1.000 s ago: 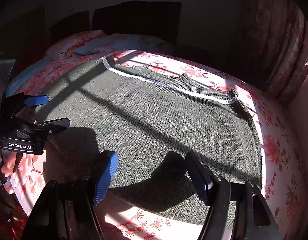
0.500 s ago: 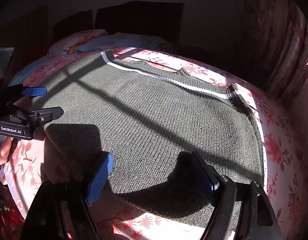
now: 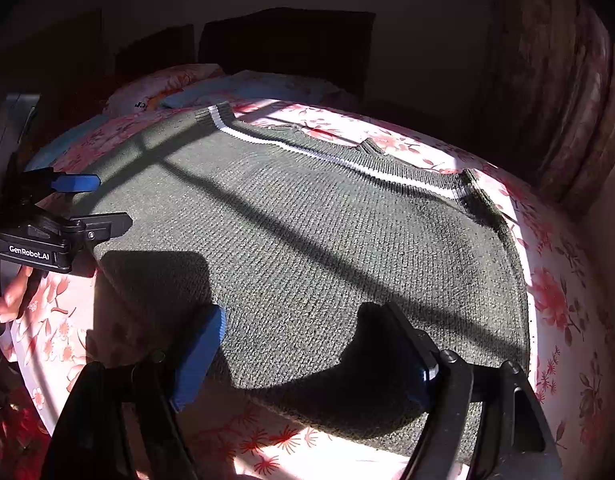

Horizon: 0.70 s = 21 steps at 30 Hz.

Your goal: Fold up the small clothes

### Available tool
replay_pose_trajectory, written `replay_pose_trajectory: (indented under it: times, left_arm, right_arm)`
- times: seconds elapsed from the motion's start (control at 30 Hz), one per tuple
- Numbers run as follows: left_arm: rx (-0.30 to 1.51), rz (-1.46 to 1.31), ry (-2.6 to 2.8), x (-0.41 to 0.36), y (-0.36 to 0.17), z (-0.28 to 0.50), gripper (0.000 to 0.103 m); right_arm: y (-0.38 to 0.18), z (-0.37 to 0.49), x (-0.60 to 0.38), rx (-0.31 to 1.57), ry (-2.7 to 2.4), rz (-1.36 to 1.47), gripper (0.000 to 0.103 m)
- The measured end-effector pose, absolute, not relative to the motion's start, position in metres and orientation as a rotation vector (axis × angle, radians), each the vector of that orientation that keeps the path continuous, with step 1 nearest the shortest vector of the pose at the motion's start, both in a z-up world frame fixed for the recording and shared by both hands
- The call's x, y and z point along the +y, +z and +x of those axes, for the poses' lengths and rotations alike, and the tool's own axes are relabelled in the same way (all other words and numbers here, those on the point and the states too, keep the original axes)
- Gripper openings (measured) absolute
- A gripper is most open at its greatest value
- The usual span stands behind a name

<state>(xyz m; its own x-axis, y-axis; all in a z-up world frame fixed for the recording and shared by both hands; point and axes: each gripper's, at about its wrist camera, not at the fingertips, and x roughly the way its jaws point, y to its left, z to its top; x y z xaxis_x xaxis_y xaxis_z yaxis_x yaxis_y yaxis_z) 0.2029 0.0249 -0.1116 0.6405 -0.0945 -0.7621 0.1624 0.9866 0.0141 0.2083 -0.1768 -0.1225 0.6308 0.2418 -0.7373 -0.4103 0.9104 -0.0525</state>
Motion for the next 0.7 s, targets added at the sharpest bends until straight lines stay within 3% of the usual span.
replay_pose_trajectory:
  times: [0.37, 0.7]
  left_arm:
    - [0.875, 0.125, -0.132, 0.022, -0.116, 0.189, 0.103]
    - [0.793, 0.123, -0.204, -0.009, -0.06, 0.229, 0.103]
  right_arm:
    - [-0.114, 0.207, -0.188, 0.877, 0.376, -0.209, 0.08]
    - [-0.081, 0.265, -0.154, 0.81, 0.35, -0.187, 0.08]
